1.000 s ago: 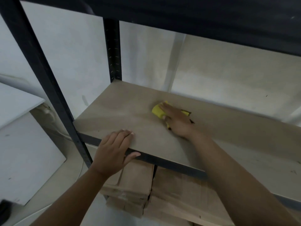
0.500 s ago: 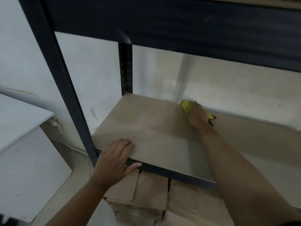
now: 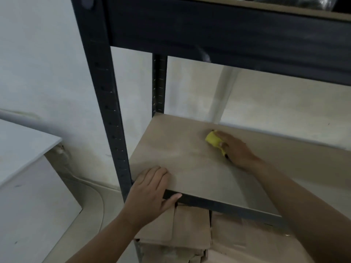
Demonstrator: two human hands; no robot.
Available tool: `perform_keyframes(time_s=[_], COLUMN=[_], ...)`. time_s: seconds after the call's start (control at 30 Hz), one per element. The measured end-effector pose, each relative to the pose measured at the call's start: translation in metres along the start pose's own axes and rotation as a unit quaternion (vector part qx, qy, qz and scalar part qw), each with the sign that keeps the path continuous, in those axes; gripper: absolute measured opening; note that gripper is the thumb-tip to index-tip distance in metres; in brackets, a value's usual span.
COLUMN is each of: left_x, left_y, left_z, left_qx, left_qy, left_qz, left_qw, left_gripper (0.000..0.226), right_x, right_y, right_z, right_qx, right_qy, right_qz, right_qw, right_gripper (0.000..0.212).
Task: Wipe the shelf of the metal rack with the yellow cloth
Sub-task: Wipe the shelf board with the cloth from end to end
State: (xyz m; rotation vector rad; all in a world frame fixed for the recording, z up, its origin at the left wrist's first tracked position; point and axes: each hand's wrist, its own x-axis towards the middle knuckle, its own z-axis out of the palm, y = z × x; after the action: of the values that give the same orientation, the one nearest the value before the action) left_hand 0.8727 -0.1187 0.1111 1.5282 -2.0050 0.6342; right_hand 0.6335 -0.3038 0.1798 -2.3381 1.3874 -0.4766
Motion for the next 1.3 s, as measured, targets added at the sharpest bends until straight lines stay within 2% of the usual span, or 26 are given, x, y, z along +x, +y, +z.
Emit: perform_keyframes(time_s=[0.13, 0.2, 0.3, 0.43, 0.53, 0.6, 0.73, 0.87, 0.97, 1.07, 1.13, 1.23, 1.3], left_x=[-0.013, -0.016, -0.017, -0.017, -0.016, -0.016, -0.017, -0.015, -0.015, -0.017, -0.017, -0.016, -0.016], left_y=[-0.01, -0.013, -0.015, -0.013, -0.012, -0.011, -0.011, -0.013, -0.013, -0.011, -0.011, -0.01, -0.01], left_z=[0.012, 0.02, 0.026, 0.029, 0.03, 0.031, 0.034, 0.034, 0.035, 0.036, 0.036, 0.035, 0.035], left_qx=[0.025, 0.041, 0.049, 0.041, 0.03, 0.026, 0.03, 0.036, 0.044, 0.042, 0.04, 0.041, 0.04], left_qy=[0.019, 0.03, 0.055, 0.081, 0.08, 0.076, 0.083, 0.096, 0.104, 0.115, 0.12, 0.121, 0.121], left_qz=[0.028, 0.042, 0.052, 0.056, 0.052, 0.042, 0.031, 0.035, 0.036, 0.037, 0.036, 0.036, 0.035], left_qw=[0.999, 0.998, 0.996, 0.994, 0.995, 0.996, 0.996, 0.994, 0.993, 0.992, 0.991, 0.991, 0.991], left_gripper=[0.049, 0.049, 0.049, 0.048, 0.047, 0.047, 0.047, 0.047, 0.047, 0.046, 0.046, 0.046, 0.046], right_x=[0.057, 0.081, 0.086, 0.029, -0.007, -0.005, 0.05, 0.107, 0.107, 0.069, 0.035, 0.002, 0.006], right_y=[-0.007, -0.021, -0.046, -0.059, -0.047, -0.037, -0.019, -0.032, -0.056, -0.067, -0.067, -0.058, -0.042], right_z=[0.01, 0.024, 0.045, 0.049, 0.033, 0.022, 0.023, 0.044, 0.056, 0.061, 0.057, 0.039, 0.026], right_qx=[-0.062, -0.07, -0.038, 0.025, 0.076, 0.082, 0.012, -0.024, 0.011, 0.045, 0.048, 0.122, 0.144], right_qy=[0.048, 0.047, 0.003, -0.04, -0.081, -0.067, 0.021, 0.036, 0.024, -0.017, -0.052, -0.107, -0.084], right_qz=[0.119, 0.132, 0.061, -0.046, -0.09, -0.071, 0.01, 0.085, 0.046, -0.05, -0.083, -0.088, -0.063], right_qw=[0.99, 0.988, 0.997, 0.998, 0.99, 0.992, 1.0, 0.995, 0.999, 0.998, 0.994, 0.983, 0.984], right_gripper=[0.048, 0.05, 0.053, 0.048, 0.046, 0.044, 0.044, 0.046, 0.046, 0.048, 0.05, 0.045, 0.043])
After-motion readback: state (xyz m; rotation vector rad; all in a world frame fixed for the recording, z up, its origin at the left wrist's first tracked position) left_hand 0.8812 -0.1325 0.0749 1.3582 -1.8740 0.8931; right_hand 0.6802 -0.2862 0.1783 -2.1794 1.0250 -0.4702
